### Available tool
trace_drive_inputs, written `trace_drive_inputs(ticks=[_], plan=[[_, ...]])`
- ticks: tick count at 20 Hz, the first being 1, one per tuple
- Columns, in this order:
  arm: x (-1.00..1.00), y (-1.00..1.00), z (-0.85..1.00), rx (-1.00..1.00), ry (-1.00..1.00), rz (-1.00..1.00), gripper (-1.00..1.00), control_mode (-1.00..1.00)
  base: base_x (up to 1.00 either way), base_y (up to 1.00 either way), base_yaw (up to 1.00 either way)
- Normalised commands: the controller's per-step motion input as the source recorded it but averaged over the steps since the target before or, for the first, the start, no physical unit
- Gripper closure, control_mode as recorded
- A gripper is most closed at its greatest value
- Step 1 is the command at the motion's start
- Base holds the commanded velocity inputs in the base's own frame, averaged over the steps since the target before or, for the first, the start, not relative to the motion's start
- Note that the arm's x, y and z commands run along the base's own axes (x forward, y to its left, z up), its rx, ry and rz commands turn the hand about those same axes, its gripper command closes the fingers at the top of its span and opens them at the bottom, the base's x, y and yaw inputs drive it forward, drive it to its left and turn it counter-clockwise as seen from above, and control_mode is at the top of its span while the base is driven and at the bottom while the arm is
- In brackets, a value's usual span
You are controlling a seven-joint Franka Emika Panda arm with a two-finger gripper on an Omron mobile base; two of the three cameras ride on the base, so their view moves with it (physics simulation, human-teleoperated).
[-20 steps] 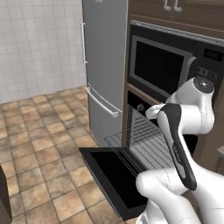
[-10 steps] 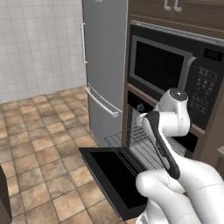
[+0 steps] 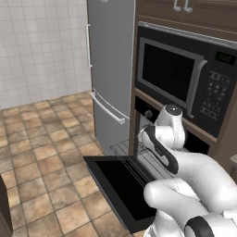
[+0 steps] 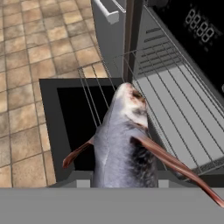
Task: Place the fish on the rack of the oven, and slide the rack back inside. Close the oven door.
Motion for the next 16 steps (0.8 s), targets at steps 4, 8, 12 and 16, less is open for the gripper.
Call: trace_drive_inputs(ticks=[4,8,12,16], plan=[[0.36,0.00,-0.51,-0.01,0.10,0.02,1.00,-1.00,0.00,0.00,0.00],[0.36,0.00,-0.43,0.00,0.10,0.03,1.00,-1.00,0.00,0.00,0.00],[0.32,0.00,-0.36,0.00,0.08,0.03,1.00,-1.00,0.00,0.00,0.00],[0.33,0.00,-0.37,0.00,0.07,0.02,1.00,-1.00,0.00,0.00,0.00]])
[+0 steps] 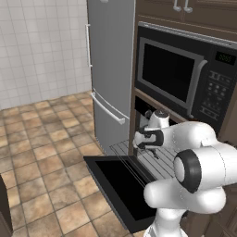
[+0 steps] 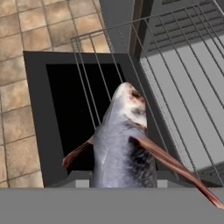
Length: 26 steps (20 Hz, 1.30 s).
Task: Place the fish on the rack of the oven, and slide the rack back inside. Close the oven door.
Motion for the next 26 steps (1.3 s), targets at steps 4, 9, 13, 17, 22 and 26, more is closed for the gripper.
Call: trace_drive_inputs(ticks=[4,9,13,17,22,26], plan=[[0.30,0.00,-0.43,0.00,0.04,0.02,1.00,-1.00,0.00,0.00,0.00],[0.25,0.00,-0.47,0.00,0.03,0.03,1.00,-1.00,0.00,0.00,0.00],[0.22,0.00,-0.46,0.00,0.02,0.03,1.00,-1.00,0.00,0.00,0.00],[0.18,0.00,-0.46,0.00,0.01,0.03,1.00,-1.00,0.00,0.00,0.00],[0.17,0.00,-0.47,0.00,0.00,0.03,1.00,-1.00,0.00,0.00,0.00],[0.16,0.00,-0.47,0.00,0.00,0.03,1.00,-1.00,0.00,0.00,0.00]])
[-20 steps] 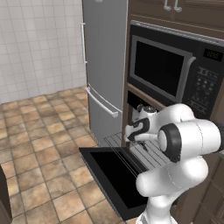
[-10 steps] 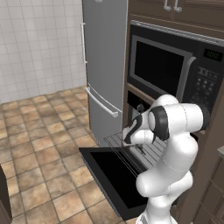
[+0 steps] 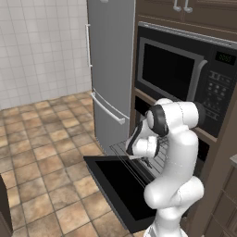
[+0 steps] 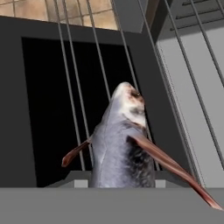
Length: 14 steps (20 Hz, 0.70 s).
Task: Place the fish on the rack of the oven, and slide the rack back inside. Close the oven door.
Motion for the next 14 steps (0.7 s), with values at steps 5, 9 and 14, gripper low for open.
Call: trace_drive_inputs(ticks=[5,9,14], plan=[[0.15,0.00,-0.45,0.00,0.00,0.03,1.00,-1.00,0.00,0.00,0.00],[0.15,-0.01,-0.44,0.00,0.00,0.03,1.00,-1.00,0.00,0.00,0.00],[0.12,-0.08,-0.43,0.00,0.00,0.03,1.00,-1.00,0.00,0.00,0.00]])
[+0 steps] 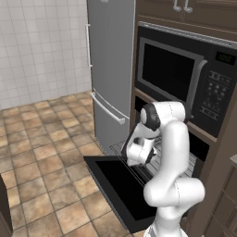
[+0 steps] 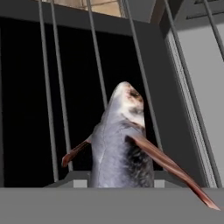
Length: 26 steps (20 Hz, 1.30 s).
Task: Place the fish on the rack of the oven, and slide the rack back inside. Close the oven door.
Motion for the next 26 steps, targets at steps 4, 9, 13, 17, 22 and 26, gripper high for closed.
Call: trace_drive_inputs(ticks=[4,9,13,17,22,26], plan=[[0.09,-0.15,-0.40,0.00,0.00,0.03,1.00,-1.00,0.00,0.00,0.00],[0.21,-0.03,-0.47,0.00,0.00,0.04,1.00,-1.00,0.00,0.00,0.00],[0.32,0.00,-0.52,0.00,0.00,0.04,1.00,-1.00,0.00,0.00,0.00],[0.40,0.00,-0.54,0.00,0.00,0.05,1.00,-1.00,0.00,0.00,0.00],[0.25,0.63,-0.81,-0.08,0.00,0.03,-1.00,-1.00,0.00,0.00,0.00],[0.21,0.93,-0.38,-0.14,0.02,-0.01,-1.00,-1.00,0.00,0.00,0.00]])
